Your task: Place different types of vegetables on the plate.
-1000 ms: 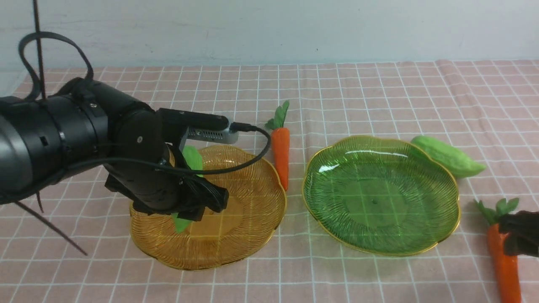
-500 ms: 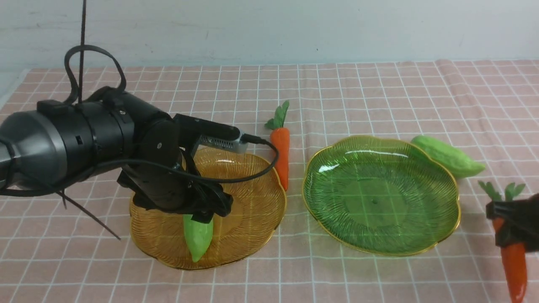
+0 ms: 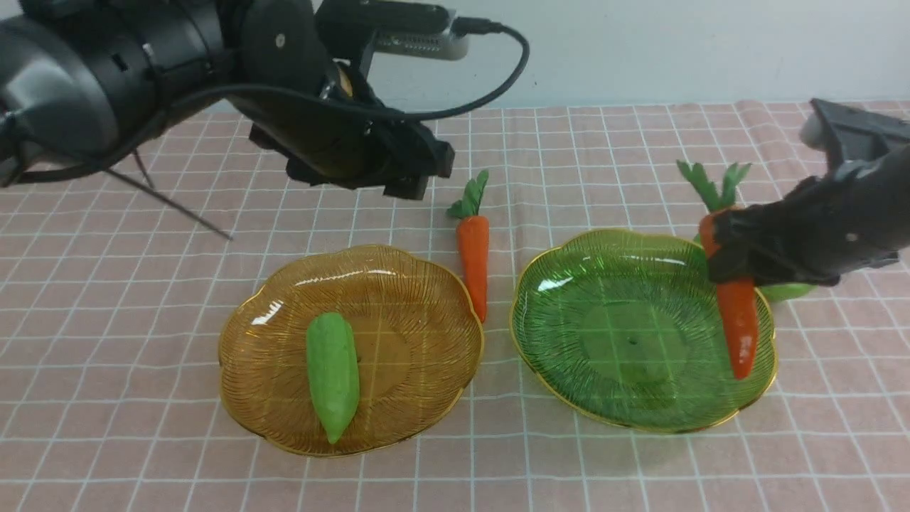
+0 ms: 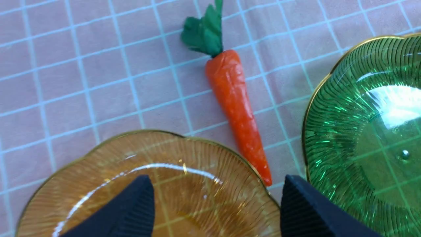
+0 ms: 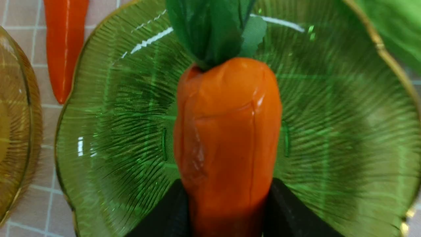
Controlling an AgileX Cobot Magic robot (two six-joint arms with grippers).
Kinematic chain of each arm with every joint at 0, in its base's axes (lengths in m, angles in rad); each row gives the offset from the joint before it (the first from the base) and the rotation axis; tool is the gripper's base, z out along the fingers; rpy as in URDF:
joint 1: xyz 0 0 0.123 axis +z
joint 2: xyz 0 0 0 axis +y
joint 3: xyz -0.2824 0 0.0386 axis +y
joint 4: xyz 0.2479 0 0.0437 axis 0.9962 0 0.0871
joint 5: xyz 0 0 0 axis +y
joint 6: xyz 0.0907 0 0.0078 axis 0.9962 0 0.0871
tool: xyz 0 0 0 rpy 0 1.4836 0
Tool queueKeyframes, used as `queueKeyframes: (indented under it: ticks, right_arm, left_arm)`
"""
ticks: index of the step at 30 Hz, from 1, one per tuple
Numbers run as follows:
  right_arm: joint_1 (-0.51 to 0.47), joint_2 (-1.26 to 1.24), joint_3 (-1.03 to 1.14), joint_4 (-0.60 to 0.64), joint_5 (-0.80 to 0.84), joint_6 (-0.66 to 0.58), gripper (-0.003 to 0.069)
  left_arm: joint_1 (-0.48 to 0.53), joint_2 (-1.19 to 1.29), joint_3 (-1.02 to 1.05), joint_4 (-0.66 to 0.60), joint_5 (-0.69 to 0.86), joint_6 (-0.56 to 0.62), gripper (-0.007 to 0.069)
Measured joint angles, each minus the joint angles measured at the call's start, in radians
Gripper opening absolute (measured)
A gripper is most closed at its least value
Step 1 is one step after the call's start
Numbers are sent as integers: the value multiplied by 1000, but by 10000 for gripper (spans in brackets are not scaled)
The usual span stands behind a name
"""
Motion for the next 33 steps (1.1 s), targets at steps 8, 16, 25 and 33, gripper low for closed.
queueKeyframes:
  ticks: [8,16,25,33]
  right_arm:
    - [30,120,-55,9,34,-2,385]
    - [31,125,-104,-50,93,-2,519]
    - [-22,131,-276,-431,81,151,548]
    - [-136,212,-290,-461,80,122,548]
  left_arm:
    - [-3,210,-191,-22,48,24,469]
    - [-11,353,-326,-34,62,31,469]
    - [-13,549,-492,-25,61,31,469]
    - [-13,650,-521,-18,36,17,469]
